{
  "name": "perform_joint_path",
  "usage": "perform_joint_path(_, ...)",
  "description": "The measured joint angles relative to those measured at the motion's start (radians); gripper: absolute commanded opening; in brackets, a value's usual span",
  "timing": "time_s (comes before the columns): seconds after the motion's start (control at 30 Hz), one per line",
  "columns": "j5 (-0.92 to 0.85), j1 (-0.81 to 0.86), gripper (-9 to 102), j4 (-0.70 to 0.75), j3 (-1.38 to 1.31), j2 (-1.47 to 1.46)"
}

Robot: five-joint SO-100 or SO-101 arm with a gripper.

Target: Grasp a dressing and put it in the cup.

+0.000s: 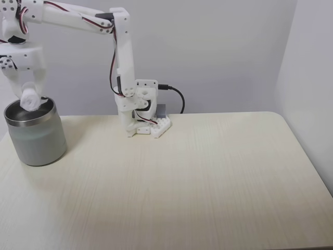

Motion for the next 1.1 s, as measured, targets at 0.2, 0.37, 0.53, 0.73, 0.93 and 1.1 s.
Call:
perform_joint_path(0.2, -0.008, -0.003, 4, -0.011, 0.000, 0.000)
perform_joint_path(0.37, -0.006, -0.002, 22, -0.011, 0.006, 0.000)
perform_joint_path(0.53, -0.006, 0.008, 26, -0.011, 0.006, -0.035)
perform_joint_path(0.73, -0.008, 0.008, 27, -0.002, 0.006, -0.055)
perform_joint_path(0.93, -0.006, 0.006, 27, -0.002, 0.006, -0.072)
perform_joint_path(1.1, -0.006, 0.006, 26, -0.009, 0.006, -0.072)
